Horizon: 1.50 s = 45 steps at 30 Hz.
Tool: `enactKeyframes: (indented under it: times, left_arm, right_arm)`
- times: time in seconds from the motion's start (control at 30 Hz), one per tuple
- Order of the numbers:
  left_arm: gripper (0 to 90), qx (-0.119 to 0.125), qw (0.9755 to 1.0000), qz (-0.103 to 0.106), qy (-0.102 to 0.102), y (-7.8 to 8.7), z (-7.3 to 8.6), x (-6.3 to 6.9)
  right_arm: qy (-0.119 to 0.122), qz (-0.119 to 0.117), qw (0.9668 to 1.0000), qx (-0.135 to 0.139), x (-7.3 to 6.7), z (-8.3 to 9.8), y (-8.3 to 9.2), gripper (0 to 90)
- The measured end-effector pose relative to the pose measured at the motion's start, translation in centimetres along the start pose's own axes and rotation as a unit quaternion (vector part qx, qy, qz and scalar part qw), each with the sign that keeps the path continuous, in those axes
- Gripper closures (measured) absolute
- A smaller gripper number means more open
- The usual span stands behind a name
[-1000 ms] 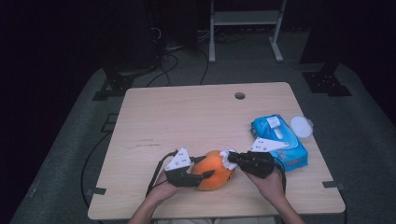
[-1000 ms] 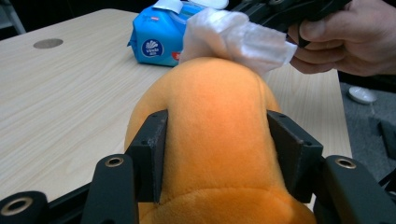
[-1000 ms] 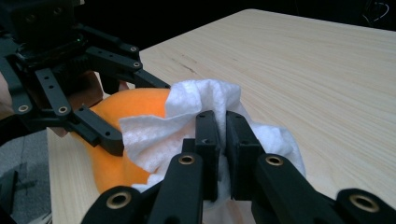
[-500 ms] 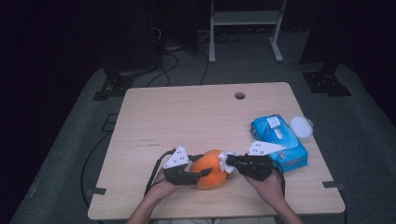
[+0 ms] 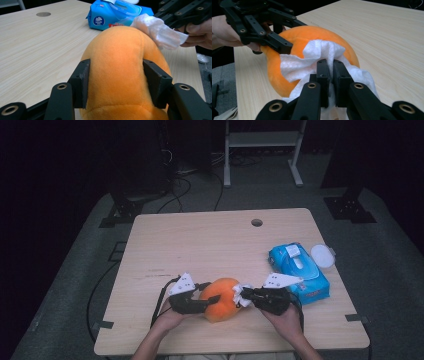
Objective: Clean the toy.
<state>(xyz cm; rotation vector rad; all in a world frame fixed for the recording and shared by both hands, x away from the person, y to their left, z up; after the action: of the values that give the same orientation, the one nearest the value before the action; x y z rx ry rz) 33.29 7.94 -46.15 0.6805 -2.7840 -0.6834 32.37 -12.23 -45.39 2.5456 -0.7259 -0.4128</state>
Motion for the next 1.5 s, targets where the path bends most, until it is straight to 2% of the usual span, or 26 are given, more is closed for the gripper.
enactKeyframes:
  times: [0.07,0.13,0.17,0.27,0.33,0.4,0.47,0.6,0.67,0.73,0.87,0.93,1.03,1.1,1.17,1.27,1.3,1.33,1.4,1.43,1.5]
  left_arm:
    - [42.8,0.003,1.0,0.004,-0.005,0.0,-0.2,0.3]
    - [32.4,0.017,0.9997,0.013,-0.006,0.1,-0.9,0.8]
    - [29.2,0.017,0.9997,0.016,-0.011,0.2,-1.3,1.0]
    - [27.2,-0.003,0.9996,0.005,-0.029,-0.1,-1.2,1.4]
    - [31.6,-0.005,0.9997,0.005,-0.022,-0.4,-0.8,1.4]
    - [42.3,-0.005,0.9998,0.004,-0.018,-0.3,-0.8,1.2]
    - [50.3,-0.001,0.9998,0.001,-0.022,-0.2,-0.9,1.4]
    - [55.0,0.001,0.9997,0.012,-0.023,-0.1,-1.2,1.9]
    - [55.0,0.001,0.9997,0.012,-0.021,0.0,-1.1,1.7]
    - [55.0,0.002,0.9999,0.012,-0.011,0.1,-1.0,1.3]
    - [54.6,0.009,0.9998,0.011,0.016,0.2,-0.7,0.4]
    - [54.4,0.009,0.9999,0.009,0.003,0.1,-0.8,0.7]
    - [54.5,0.009,0.9991,-0.009,-0.039,-0.1,-1.3,1.8]
    - [54.8,0.016,0.9973,-0.025,-0.067,-0.3,-1.8,2.4]
    - [54.9,0.022,0.9936,-0.037,-0.104,-0.5,-2.2,3.0]
    - [50.7,0.009,0.9934,-0.022,-0.112,-1.0,-2.0,3.6]
    - [46.1,0.01,0.9938,-0.016,-0.109,-1.2,-1.7,3.6]
    - [37.0,0.012,0.9948,-0.017,-0.1,-1.2,-1.7,3.6]
    - [22.1,0.0,0.9976,-0.026,-0.064,-1.1,-1.8,3.0]
    - [14.5,-0.005,0.9983,-0.032,-0.048,-1.0,-1.8,2.6]
    - [11.5,-0.01,0.9991,-0.03,-0.026,-0.8,-1.5,2.1]
  right_arm:
    - [-0.01,0.004,0.9999,-0.005,0.5,0.3,-0.1,83.7]
    - [-0.014,0.009,0.9998,-0.009,0.8,0.5,-0.2,83.8]
    - [-0.012,0.012,0.9998,-0.012,0.9,0.5,-0.3,83.8]
    - [-0.016,0.008,0.9998,-0.008,0.8,0.4,-0.3,83.7]
    - [-0.014,0.005,0.9999,-0.008,0.4,0.2,-0.2,83.7]
    - [-0.008,0.003,1.0,-0.004,-0.1,-0.1,-0.1,83.8]
    - [-0.005,-0.01,0.9999,0.003,-0.7,-0.5,0.1,83.7]
    - [0.016,-0.02,0.9996,0.008,-2.1,-1.1,0.2,83.7]
    - [0.029,-0.016,0.9994,0.008,-2.4,-1.3,0.3,83.7]
    - [0.022,-0.016,0.9996,0.008,-2.1,-1.2,0.3,83.8]
    - [0.003,0.004,0.9999,-0.009,-0.3,-0.1,-0.1,83.7]
    - [-0.008,-0.002,0.9999,-0.007,-0.2,0.0,-0.1,83.7]
    - [0.005,-0.005,1.0,0.005,-1.0,-0.8,0.2,83.7]
    - [0.004,-0.009,0.9998,0.019,-1.3,-1.4,0.8,83.7]
    - [0.005,-0.01,0.9995,0.031,-1.5,-2.0,1.2,83.7]
    - [0.003,-0.009,0.9993,0.036,-1.4,-2.2,1.4,83.7]
    - [0.003,-0.007,0.9994,0.034,-1.3,-2.1,1.3,83.7]
    - [-0.004,-0.009,0.9996,0.027,-1.0,-1.6,1.0,83.7]
    - [-0.009,-0.007,0.9998,0.016,-0.6,-1.1,0.6,83.7]
    - [-0.009,-0.002,0.9999,0.013,-0.4,-0.9,0.5,83.7]
    - [-0.017,-0.002,0.9998,0.013,0.0,-0.8,0.6,83.7]
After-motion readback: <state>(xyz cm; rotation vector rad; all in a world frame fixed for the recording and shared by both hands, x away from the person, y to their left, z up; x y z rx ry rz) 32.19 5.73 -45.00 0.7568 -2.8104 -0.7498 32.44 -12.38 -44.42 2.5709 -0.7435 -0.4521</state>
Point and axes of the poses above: each handheld gripper's, and its own axes: y roughly backward along the jaws, z roughly out of its underside, x roughly to its right, the point moved 6 cm from there along -y, roughly forward along the jaws, and after that the axes turned 5 degrees about -x, right-handed, at the moved point
